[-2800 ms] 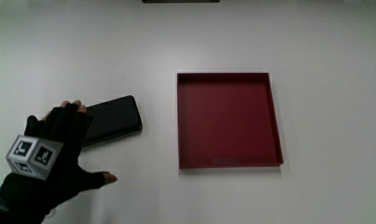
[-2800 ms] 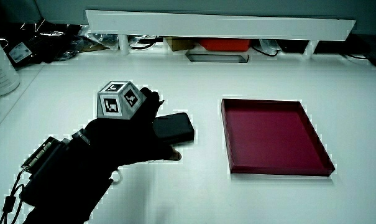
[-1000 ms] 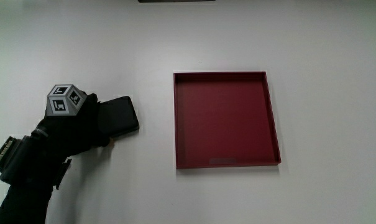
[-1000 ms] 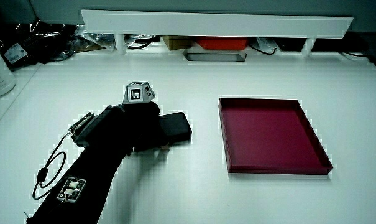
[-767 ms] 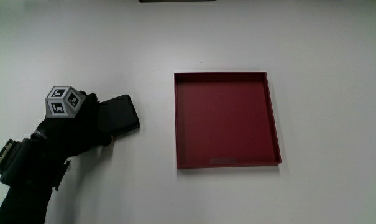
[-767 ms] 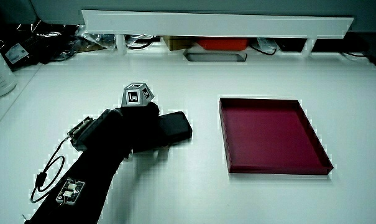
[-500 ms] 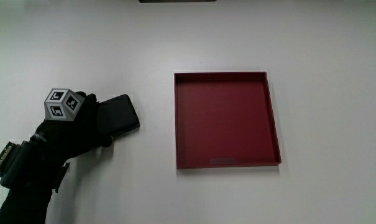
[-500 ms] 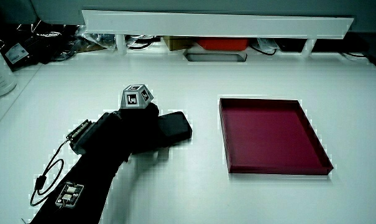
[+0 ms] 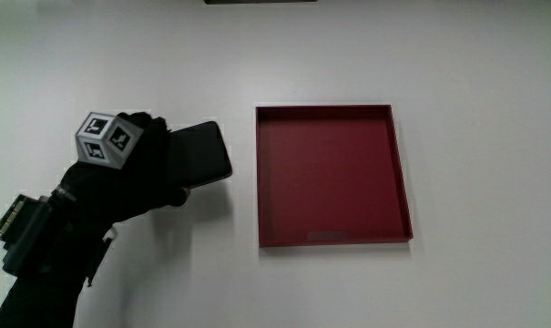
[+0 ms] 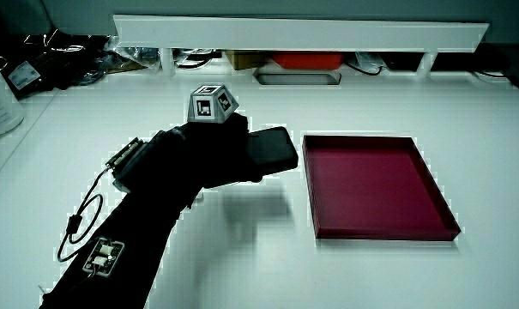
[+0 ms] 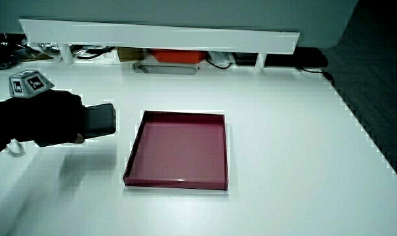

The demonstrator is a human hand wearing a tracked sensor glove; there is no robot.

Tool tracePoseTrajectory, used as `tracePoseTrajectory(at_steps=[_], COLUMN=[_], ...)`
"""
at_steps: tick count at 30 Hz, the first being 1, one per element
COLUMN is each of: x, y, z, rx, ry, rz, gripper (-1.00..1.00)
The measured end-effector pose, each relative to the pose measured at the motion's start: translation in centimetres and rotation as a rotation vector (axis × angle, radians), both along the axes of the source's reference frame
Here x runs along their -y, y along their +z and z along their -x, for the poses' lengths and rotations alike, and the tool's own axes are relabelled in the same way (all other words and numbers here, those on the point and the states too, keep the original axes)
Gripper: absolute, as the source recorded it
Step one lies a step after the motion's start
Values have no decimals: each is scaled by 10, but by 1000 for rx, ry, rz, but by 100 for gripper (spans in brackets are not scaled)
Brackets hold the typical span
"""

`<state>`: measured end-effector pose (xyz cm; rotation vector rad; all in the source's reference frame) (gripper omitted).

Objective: Pick battery from desk

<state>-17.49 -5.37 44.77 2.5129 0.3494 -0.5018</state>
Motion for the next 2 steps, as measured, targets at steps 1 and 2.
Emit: tracePoseTrajectory(at_steps=[1,2], x=[2,3], y=[3,-9], z=[-5,-15], rx=[-4,1], ry=[10,40], rz=[22,-17], gripper=[100,100])
